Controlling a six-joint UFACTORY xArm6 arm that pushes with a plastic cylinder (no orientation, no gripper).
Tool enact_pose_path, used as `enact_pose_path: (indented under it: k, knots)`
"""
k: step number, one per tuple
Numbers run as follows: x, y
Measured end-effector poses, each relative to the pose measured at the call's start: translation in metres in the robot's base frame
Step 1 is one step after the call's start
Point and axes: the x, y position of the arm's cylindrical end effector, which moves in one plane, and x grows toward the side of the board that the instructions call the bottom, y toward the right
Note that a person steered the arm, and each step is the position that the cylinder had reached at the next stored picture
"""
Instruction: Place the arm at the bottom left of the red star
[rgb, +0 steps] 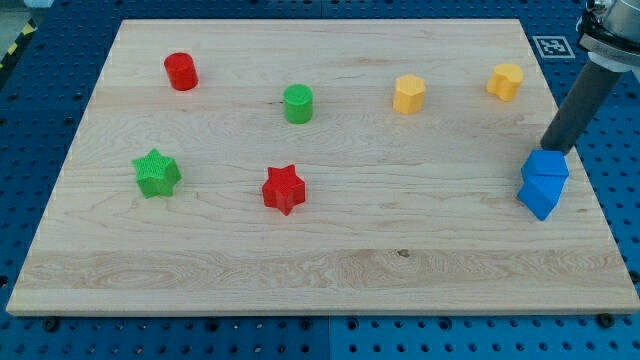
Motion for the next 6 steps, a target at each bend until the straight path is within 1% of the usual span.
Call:
enact_pose_path:
  k: [1,2,5,6]
  knots:
    - [0.000,-0.001]
    - [-0.001,-0.051]
    - [-0.001,-0.289]
    - [0.001,-0.351]
